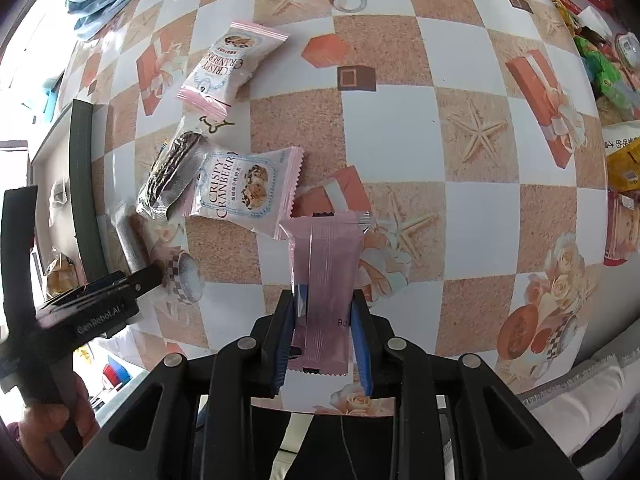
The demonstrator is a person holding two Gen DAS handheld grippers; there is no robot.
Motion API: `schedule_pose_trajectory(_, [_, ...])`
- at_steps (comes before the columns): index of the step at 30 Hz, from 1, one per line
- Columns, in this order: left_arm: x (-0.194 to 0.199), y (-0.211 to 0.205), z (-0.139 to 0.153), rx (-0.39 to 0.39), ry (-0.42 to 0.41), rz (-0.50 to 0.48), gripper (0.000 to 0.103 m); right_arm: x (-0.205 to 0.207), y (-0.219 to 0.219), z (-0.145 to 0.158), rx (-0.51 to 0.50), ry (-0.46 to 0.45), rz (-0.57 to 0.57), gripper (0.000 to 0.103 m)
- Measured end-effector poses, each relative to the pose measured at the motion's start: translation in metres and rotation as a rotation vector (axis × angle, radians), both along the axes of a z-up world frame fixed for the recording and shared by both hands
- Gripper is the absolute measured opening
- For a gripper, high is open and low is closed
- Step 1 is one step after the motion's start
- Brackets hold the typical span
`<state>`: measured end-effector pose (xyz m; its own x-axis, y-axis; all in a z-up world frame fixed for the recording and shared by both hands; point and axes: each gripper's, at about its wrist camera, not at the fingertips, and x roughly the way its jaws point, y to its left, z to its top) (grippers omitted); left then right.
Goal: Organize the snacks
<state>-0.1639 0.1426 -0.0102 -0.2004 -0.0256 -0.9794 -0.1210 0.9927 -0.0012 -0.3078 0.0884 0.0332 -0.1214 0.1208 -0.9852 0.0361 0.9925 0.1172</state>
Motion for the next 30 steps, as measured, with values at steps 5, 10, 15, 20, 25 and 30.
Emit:
schedule_pose_trajectory(5, [-0.006,0.014,0.014,-0.023,-0.043,-0.026,0.022,0.003,0.006,0.001,0.007,0.001,0.011,0.029])
schedule_pose_trajectory(10, [-0.021,0.038,0.033,-0.029,-0.111,-0.071,0.022,0.005,0.015,0.004,0.007,-0.004,0.026,0.029])
schedule_pose_trajectory(15, [-0.031,0.044,0.062,-0.051,-0.189,-0.104,0.022,0.011,0.022,0.011,0.005,-0.015,0.040,0.029])
schedule_pose_trajectory(20, [-0.028,0.049,0.088,-0.058,-0.251,-0.121,0.022,0.022,0.043,0.019,0.011,-0.036,0.066,0.029])
schedule_pose_trajectory(25, [-0.025,0.065,0.110,-0.065,-0.289,-0.106,0.022,0.031,0.064,0.028,0.018,-0.055,0.090,0.029])
schedule_pose_trajectory(30, [-0.037,0.089,0.095,-0.059,-0.313,-0.079,0.022,0.038,0.090,0.036,0.027,-0.069,0.130,0.029])
